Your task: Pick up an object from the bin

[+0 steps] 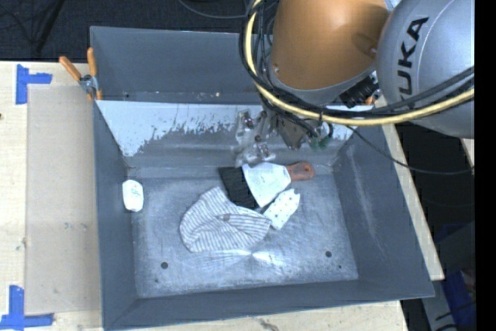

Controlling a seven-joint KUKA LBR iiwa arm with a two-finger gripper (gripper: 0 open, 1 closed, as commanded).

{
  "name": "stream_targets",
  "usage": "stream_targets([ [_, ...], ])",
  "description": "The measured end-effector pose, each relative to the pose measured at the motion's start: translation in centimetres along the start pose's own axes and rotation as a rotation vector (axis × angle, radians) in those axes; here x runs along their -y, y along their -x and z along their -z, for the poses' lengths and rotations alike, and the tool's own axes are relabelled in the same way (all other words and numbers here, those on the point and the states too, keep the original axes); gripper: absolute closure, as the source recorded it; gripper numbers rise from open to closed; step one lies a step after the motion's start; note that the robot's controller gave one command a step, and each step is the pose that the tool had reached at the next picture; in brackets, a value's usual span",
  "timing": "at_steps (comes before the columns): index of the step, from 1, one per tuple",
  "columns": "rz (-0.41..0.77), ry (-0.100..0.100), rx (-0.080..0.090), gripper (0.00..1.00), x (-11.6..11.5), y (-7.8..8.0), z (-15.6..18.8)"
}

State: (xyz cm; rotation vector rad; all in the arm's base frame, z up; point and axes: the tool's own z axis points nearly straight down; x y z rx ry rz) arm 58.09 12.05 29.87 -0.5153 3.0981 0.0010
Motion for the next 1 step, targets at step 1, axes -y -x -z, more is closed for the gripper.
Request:
stream_targets([
  [1,-0.176,0.000,0.000,0.00,-4.64,-0.73,-11.87],
])
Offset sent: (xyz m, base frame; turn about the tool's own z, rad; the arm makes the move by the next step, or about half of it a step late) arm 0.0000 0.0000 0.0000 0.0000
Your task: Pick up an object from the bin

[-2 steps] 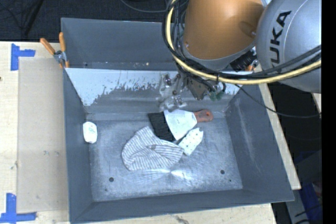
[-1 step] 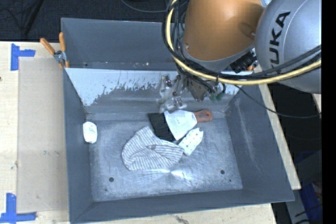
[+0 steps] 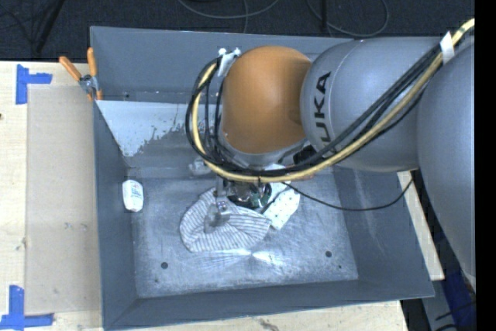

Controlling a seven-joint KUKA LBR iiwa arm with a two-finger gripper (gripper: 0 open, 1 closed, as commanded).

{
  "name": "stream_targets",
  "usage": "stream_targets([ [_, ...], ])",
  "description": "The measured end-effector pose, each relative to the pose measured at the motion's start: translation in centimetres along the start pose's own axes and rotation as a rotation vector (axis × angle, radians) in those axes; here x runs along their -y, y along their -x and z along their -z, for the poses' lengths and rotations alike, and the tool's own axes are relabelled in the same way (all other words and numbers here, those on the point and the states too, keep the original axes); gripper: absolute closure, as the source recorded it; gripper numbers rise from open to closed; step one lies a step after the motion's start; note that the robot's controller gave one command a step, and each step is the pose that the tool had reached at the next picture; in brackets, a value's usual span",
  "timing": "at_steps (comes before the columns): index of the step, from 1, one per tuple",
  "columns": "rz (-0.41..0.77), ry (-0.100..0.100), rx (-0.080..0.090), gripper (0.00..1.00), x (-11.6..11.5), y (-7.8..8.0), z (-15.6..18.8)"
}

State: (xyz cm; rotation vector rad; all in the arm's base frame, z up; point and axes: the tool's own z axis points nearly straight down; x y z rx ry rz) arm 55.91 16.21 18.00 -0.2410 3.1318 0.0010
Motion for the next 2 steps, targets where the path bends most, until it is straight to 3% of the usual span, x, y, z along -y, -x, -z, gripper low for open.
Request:
stream_targets([
  [1,-0.006,0.000,-0.004,0.00,-0.3,-0.2,-0.7],
  [2,0.081,0.001,-0.008,1.00,1.6,-2.8,-10.0],
])
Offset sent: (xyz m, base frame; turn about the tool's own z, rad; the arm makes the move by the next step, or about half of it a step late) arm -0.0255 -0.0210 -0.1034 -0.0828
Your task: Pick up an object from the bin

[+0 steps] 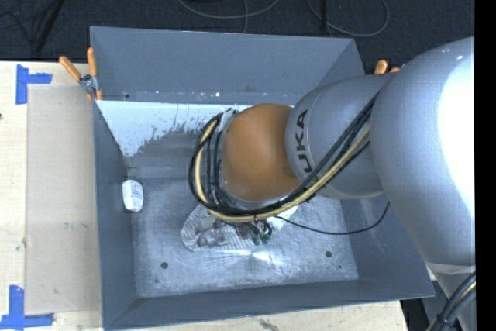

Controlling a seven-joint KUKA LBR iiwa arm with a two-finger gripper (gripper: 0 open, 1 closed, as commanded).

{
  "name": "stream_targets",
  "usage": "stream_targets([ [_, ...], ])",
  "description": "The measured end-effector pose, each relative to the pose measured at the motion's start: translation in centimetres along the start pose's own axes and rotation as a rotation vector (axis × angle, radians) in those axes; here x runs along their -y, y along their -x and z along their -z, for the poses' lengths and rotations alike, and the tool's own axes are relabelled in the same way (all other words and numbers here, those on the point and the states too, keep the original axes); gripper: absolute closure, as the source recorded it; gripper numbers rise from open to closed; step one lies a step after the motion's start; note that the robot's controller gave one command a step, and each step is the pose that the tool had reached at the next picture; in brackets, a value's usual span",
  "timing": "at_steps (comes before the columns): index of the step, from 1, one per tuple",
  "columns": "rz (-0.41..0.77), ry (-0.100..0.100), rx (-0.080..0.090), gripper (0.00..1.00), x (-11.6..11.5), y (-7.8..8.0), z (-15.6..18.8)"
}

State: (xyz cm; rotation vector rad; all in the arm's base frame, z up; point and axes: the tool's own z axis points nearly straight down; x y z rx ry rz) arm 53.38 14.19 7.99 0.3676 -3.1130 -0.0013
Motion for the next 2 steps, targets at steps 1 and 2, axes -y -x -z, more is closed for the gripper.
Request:
stream_targets([
  [1,-0.001,0.000,0.000,1.00,0.0,0.0,0.0],
  [2,0.011,-0.002,-0.002,1.00,-0.5,-0.5,3.5],
])
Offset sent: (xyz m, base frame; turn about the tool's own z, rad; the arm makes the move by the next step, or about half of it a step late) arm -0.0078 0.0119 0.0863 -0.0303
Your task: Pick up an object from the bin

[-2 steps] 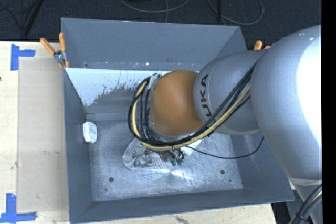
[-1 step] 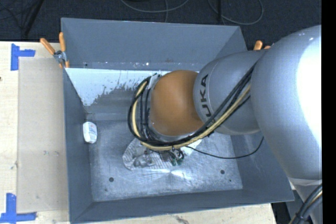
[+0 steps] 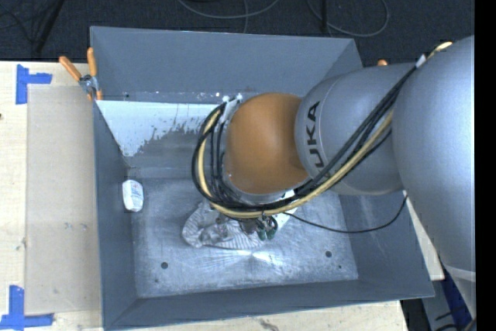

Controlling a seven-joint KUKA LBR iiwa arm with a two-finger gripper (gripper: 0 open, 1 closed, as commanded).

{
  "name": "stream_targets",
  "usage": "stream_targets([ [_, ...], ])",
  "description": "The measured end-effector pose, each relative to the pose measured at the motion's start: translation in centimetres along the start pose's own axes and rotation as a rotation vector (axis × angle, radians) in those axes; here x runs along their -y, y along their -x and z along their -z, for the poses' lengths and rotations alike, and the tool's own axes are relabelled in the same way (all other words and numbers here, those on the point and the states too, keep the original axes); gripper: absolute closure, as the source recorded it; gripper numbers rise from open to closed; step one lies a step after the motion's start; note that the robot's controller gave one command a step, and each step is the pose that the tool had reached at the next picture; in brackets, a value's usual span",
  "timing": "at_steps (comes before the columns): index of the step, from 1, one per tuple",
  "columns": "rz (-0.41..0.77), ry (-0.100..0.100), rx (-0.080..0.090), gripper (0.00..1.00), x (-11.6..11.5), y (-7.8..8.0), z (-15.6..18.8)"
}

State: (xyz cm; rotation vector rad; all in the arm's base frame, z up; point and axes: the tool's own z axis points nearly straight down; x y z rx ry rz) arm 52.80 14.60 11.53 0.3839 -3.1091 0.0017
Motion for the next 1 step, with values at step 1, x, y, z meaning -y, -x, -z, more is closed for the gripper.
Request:
stream_targets([
  [1,-0.006,0.000,0.010,1.00,2.80,0.39,14.59],
])
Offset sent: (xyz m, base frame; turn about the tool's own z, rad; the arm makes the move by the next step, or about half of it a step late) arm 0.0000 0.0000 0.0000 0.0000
